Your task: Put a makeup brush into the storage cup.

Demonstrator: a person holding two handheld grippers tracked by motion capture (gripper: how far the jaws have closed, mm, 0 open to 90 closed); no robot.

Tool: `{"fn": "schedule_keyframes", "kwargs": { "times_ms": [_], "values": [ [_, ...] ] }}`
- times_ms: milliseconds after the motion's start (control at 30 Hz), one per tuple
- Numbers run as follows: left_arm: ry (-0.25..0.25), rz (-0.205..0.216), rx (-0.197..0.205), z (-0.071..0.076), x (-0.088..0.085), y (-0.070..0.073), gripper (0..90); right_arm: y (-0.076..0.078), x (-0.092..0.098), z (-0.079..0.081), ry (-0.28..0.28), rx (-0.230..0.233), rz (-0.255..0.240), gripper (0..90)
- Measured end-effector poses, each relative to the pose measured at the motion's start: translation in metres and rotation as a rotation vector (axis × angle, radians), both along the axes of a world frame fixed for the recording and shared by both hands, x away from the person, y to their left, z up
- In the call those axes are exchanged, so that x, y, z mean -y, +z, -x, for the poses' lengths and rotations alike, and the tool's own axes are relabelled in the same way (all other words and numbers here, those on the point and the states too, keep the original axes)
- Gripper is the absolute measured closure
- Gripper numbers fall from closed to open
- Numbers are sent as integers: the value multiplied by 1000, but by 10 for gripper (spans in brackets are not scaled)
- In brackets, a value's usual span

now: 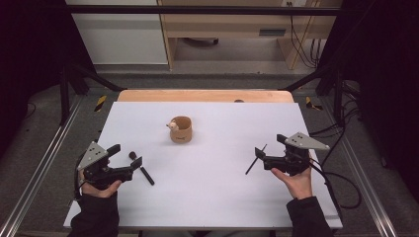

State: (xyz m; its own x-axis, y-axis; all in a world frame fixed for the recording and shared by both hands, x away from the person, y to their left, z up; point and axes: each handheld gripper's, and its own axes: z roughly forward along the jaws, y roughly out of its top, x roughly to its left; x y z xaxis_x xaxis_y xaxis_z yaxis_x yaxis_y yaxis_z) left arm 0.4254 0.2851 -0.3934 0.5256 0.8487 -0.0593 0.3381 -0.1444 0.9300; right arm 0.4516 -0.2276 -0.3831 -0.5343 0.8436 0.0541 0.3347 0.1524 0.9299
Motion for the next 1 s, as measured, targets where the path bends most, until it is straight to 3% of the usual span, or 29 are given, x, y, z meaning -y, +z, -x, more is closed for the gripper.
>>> {"fn": "schedule_keyframes", "kwargs": {
  "times_ms": [600, 1000],
  "values": [
    [-1, -5, -1, -1, 1, -2, 79, -30, -18, -26, -54, -109, 73, 102],
    [-4, -9, -1, -1, 1, -3, 85, -56, -30, -40, -96, -196, 158, 149]
  ]
}}
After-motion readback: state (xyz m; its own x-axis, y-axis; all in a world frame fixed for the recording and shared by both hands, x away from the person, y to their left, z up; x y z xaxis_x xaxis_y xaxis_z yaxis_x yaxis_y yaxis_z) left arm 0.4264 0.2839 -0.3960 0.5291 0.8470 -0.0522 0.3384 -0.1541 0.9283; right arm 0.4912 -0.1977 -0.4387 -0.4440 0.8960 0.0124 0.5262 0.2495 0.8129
